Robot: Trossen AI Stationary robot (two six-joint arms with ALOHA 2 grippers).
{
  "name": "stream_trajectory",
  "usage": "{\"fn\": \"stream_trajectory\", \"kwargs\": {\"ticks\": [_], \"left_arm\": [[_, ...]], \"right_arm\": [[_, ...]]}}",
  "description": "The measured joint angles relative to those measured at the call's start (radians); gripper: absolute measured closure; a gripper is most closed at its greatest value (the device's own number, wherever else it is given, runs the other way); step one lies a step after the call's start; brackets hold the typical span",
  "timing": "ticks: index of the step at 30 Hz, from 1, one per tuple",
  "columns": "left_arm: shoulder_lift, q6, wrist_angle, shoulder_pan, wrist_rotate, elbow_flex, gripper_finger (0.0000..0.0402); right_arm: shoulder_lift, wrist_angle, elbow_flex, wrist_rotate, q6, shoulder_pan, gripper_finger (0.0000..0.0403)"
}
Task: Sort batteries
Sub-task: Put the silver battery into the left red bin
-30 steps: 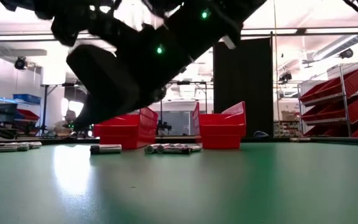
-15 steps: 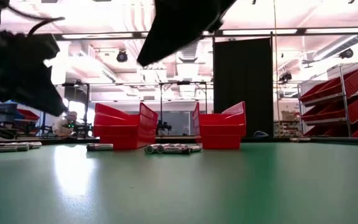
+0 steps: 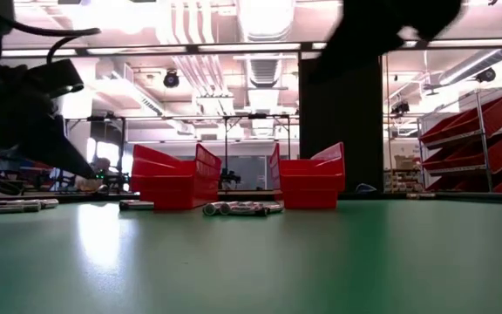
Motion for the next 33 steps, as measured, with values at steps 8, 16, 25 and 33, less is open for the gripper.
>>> {"fn": "stream_trajectory", "kwargs": {"ticks": [8,16,25,33], "left_arm": [[0.011,0.095,0.008,0.126,0.022,-0.023,0.0246],[0.003,0.315,0.295,0.350,0.262,-0.113,0.0246],[0.012,0.471,0.425,0.409,0.290,-0.164,0.0246],[0.051,0.531,0.516,0.421,0.287,-0.198,0.0247]], "right_arm": [[-0.050,0.016,-0.164,0.031,0.261,0.056,0.0204],[-0.040,0.061,-0.212,0.031,0.330,0.057,0.0204],[-0.040,0.071,-0.215,0.025,0.339,0.060,0.0204],[-0.040,0.082,-0.216,0.030,0.331,0.050,0.0204]]}}
